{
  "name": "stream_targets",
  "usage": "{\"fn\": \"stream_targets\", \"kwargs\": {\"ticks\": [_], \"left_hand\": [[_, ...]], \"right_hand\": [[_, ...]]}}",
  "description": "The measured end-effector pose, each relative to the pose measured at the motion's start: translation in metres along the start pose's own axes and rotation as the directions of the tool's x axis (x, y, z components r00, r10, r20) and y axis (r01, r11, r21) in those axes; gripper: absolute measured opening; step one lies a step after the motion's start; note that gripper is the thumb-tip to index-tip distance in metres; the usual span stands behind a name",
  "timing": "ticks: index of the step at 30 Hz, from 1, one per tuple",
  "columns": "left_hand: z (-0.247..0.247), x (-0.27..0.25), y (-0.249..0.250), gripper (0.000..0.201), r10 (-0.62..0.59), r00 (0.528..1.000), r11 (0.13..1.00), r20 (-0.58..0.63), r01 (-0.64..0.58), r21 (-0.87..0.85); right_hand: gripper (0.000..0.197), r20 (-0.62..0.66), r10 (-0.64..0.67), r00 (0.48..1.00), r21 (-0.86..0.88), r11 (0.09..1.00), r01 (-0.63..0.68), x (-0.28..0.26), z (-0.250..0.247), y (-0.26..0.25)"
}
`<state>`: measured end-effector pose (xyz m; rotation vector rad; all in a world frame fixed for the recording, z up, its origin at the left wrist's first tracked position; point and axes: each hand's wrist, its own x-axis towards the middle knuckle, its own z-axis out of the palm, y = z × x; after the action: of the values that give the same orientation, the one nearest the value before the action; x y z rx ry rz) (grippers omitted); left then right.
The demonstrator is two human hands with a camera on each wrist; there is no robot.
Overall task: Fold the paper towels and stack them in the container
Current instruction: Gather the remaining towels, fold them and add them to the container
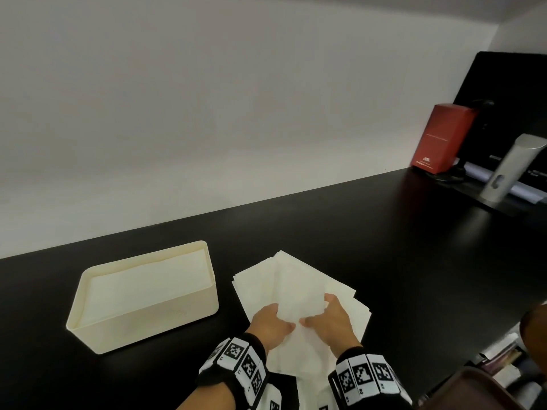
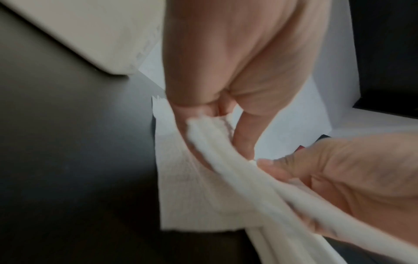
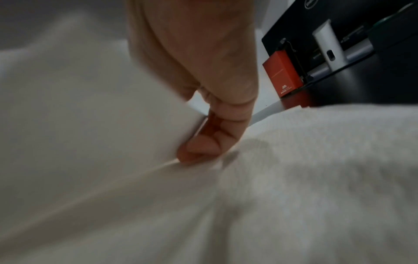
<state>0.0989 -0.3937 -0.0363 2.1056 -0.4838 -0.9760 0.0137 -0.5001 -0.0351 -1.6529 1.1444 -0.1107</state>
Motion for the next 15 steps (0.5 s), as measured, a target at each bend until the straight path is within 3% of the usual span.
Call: {"fn": "stream_targets", "kwargs": {"ticks": [4, 7, 9, 11, 13, 15], "left_hand": [[-0.022, -0.019, 0.012, 0.036, 0.202, 0.979, 0.948, -0.005, -0.194, 0.252], [-0.041, -0.035, 0.025, 0.031, 0.398, 0.917, 0.806, 0.003, -0.352, 0.476], [-0.051, -0.042, 0.031, 0.03, 0.509, 0.861, 0.712, -0.01, -0.414, 0.568], [-0.056, -0.046, 0.035, 0.031, 0.576, 0.817, 0.645, -0.027, -0.433, 0.629], [-0.059, -0.05, 0.035, 0.032, 0.597, 0.802, 0.593, -0.023, -0.422, 0.686], [-0.059, -0.049, 0.029, 0.033, 0.563, 0.826, 0.584, -0.033, -0.37, 0.722]], "right_hand": [[0.098, -0.093, -0.068, 0.993, 0.075, 0.994, 0.075, -0.005, -0.021, -0.012], [0.104, -0.174, -0.224, 0.959, -0.034, 0.975, 0.222, -0.014, -0.039, -0.019], [0.076, -0.136, -0.324, 0.936, -0.059, 0.946, 0.319, -0.017, -0.046, -0.018], [0.034, -0.076, -0.344, 0.936, 0.061, 0.935, 0.349, -0.02, -0.049, -0.017], [0.018, -0.056, -0.316, 0.947, 0.135, 0.938, 0.32, -0.024, -0.051, -0.013], [0.015, -0.085, -0.275, 0.958, 0.165, 0.944, 0.286, -0.026, -0.053, -0.006]]}}
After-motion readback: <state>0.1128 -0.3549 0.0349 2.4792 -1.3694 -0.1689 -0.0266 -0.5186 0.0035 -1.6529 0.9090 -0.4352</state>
